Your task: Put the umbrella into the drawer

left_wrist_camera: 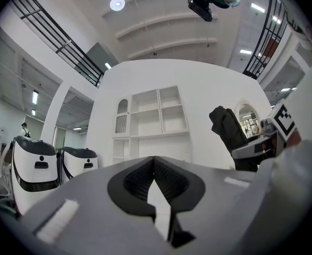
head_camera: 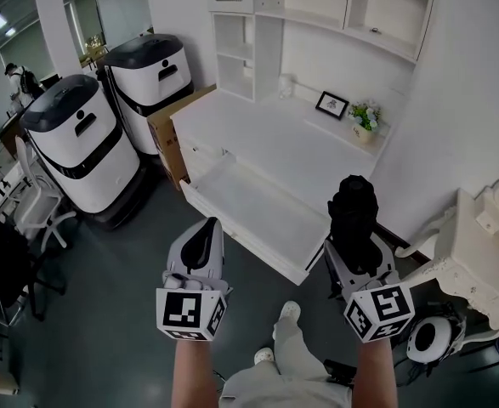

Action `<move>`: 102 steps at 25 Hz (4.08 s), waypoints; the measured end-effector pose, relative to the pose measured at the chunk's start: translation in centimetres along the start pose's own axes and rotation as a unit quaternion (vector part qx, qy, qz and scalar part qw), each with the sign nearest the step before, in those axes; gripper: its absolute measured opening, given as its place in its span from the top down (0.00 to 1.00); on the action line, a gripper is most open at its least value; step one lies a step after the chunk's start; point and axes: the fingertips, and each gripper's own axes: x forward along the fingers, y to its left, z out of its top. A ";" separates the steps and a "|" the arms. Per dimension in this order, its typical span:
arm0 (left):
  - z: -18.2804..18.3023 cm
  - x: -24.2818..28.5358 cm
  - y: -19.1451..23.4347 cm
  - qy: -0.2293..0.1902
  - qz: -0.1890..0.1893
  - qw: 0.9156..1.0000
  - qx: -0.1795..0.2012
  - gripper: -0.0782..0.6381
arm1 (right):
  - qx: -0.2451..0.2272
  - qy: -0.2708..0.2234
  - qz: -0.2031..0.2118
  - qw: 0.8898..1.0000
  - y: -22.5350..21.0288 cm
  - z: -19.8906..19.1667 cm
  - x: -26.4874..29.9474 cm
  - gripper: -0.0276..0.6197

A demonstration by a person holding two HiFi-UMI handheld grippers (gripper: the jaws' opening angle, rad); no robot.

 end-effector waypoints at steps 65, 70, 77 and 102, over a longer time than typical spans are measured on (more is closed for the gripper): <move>-15.5 25.6 9.8 0.158 -0.029 0.987 -0.030 0.88 | 0.189 0.232 0.041 0.953 -7.0 -23.2 28.2 0.58; -16.3 26.6 10.3 0.164 -0.032 0.985 -0.032 0.88 | 0.199 0.269 0.050 0.941 -6.1 -25.9 28.6 0.58; -17.7 27.0 11.1 0.179 -0.031 0.983 -0.035 0.88 | 0.196 0.321 0.076 0.923 -4.3 -29.4 29.7 0.58; -20.9 26.7 13.6 0.218 -0.022 0.975 -0.043 0.88 | 0.237 0.490 0.071 0.836 -2.2 -39.5 31.7 0.58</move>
